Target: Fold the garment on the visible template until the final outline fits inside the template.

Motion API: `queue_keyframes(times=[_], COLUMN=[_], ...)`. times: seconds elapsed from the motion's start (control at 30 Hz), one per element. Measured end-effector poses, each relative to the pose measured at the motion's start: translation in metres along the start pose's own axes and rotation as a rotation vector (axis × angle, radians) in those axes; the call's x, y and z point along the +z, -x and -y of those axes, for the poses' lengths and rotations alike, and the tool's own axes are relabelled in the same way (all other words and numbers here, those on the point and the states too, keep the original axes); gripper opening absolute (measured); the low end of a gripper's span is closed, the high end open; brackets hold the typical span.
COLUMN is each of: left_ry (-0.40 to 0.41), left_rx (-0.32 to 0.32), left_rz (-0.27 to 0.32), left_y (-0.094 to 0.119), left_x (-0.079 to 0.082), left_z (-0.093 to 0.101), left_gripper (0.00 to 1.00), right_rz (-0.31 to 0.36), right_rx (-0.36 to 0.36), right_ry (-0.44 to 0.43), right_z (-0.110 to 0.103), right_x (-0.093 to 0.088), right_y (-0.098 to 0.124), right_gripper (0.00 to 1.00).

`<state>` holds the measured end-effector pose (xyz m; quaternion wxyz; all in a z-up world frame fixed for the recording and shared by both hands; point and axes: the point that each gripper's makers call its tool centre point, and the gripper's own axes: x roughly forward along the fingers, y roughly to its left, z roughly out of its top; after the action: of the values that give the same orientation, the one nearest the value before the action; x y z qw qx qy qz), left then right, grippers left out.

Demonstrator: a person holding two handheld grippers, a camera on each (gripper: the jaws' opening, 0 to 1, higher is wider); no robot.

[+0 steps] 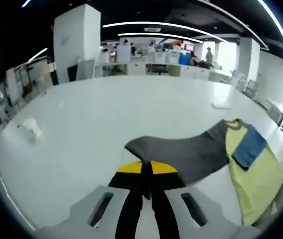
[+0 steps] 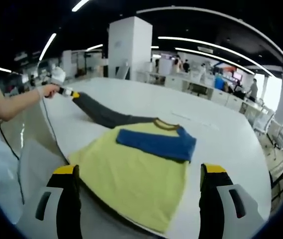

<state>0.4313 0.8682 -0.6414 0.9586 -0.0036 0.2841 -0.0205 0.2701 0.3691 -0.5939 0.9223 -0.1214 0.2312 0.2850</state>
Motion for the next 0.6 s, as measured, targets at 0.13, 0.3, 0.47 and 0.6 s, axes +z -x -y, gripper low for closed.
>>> queue_keyframes(times=[0.13,0.3,0.47,0.6], left_ry=[-0.005,-0.045,-0.089,-0.117], left_rx=[0.003,-0.008,-0.033,-0.048], left_rz=[0.003,-0.019,-0.008,-0.009], left_y=[0.008,0.012,0.016,0.018], left_x=[0.0,-0.002,0.006,0.012], left_z=[0.002,0.008,0.021,0.028], left_gripper=[0.0,0.0,0.0,0.0], right_rz=[0.005,0.01,0.013,0.012], right_rx=[0.007,0.013,0.02,0.03], right_ry=[0.007,0.005,0.011,0.018], right_z=[0.002,0.005,0.009,0.01], right_x=[-0.001,-0.003,-0.004,-0.005], right_y=[0.001,0.0,0.0,0.0], right_gripper=[1.0,1.0,1.0,1.0])
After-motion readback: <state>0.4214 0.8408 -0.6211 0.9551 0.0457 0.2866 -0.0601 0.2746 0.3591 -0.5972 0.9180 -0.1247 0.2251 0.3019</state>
